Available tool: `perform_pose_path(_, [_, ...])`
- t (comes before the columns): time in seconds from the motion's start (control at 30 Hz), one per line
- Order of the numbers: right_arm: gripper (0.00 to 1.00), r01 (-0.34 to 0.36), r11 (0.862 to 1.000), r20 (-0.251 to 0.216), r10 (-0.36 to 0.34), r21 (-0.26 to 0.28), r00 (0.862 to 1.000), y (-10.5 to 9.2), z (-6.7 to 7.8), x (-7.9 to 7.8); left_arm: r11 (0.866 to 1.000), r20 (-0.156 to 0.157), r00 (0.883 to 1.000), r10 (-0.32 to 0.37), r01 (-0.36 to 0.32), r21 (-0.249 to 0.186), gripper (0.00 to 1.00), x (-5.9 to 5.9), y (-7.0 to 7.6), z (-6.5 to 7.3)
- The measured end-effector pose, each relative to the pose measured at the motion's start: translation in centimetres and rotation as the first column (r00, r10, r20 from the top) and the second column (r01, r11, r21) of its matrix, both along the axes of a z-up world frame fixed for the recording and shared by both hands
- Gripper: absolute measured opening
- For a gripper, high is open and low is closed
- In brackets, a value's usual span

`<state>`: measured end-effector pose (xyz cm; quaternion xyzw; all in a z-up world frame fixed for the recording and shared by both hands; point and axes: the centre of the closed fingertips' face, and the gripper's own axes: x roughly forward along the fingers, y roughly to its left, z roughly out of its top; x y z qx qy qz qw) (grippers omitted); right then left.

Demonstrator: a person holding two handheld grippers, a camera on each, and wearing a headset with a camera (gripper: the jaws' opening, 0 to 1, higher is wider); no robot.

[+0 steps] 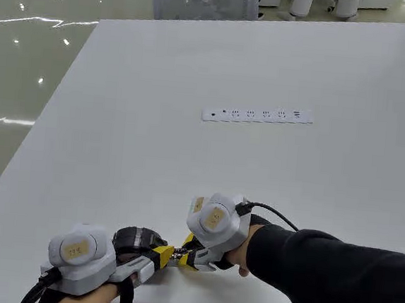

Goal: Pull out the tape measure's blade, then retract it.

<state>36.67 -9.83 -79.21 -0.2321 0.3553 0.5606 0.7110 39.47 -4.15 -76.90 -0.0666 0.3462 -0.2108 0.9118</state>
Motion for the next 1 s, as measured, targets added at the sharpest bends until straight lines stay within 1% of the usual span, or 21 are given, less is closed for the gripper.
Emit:
perform_pose_path(0.47, [0.11, 0.001, 1.0, 0.001, -0.001, 0.015, 1.0, 0.61, -0.04, 0.08, 1.0, -0.002, 1.0, 0.0, 0.0, -0.004, 0.62, -0.04, 0.0, -0.09])
perform_pose_path(1.0, [0.11, -0.015, 1.0, 0.007, 0.015, 0.013, 1.0, 0.98, -0.11, 0.07, 1.0, -0.003, 1.0, -0.001, 0.001, -0.006, 0.62, -0.1, -0.11, -0.11])
